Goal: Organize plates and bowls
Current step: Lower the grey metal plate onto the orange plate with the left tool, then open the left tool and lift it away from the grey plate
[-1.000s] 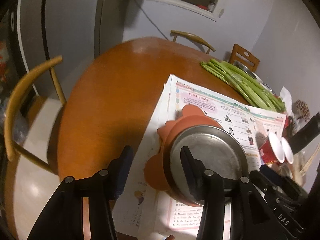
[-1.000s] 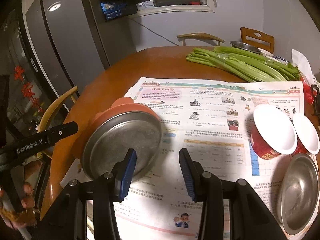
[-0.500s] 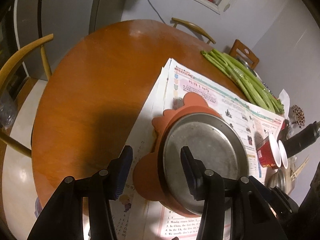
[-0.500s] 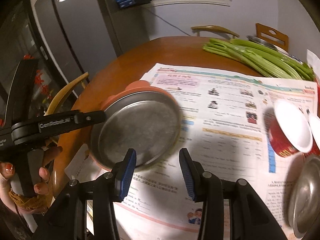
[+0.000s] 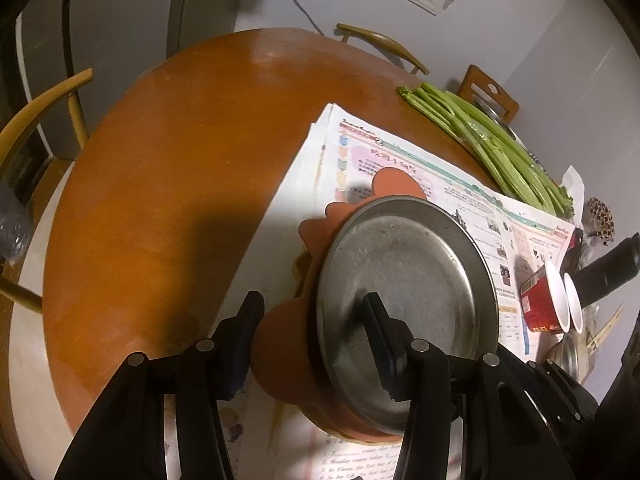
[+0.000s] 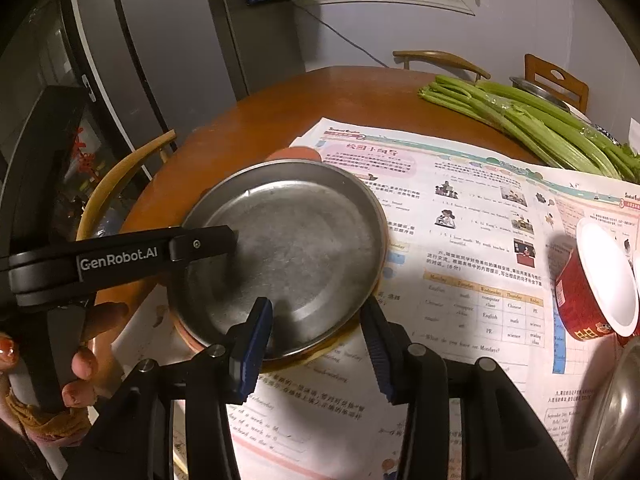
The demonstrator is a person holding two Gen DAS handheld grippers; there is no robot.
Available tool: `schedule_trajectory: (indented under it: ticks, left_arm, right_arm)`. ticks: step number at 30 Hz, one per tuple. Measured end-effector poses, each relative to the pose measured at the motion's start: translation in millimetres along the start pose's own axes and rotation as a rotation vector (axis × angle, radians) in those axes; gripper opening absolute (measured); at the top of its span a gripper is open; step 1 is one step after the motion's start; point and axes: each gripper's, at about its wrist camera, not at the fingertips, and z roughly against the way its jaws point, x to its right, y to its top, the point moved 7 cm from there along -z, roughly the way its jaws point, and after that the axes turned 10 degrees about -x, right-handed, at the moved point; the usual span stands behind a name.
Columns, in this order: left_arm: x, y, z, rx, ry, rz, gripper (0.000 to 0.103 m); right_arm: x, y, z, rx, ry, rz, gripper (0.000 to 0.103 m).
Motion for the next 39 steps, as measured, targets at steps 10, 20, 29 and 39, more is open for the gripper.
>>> schedule_trajectory:
  ticks: [10,20,29,39]
  left_arm:
    - [36.7,12.9,-18.9,-0.018,-0.016,-0.054,0.053]
    - [51.2,18.9,-30.8,-0.027,0.002,-0.07,0.053]
    - [38.4,23.0,-2.9,0.055,0.06,-0.027,0.053]
    - [70.7,11.4,41.5,0.138,0.018,-0.067,0.053]
  right_arm:
    - [38.0,7.2,1.5,0.003,-0.025,-0.048,0.046]
    - [62.4,9.6,3.8,0.005,-0.034,-0.07,0.046]
    - [70.7,7.7,23.9,0.067,-0.056,-0.078,0.046]
    - [92.9,-1.4,71.2,0.148,-0.071,-0.109,0.047]
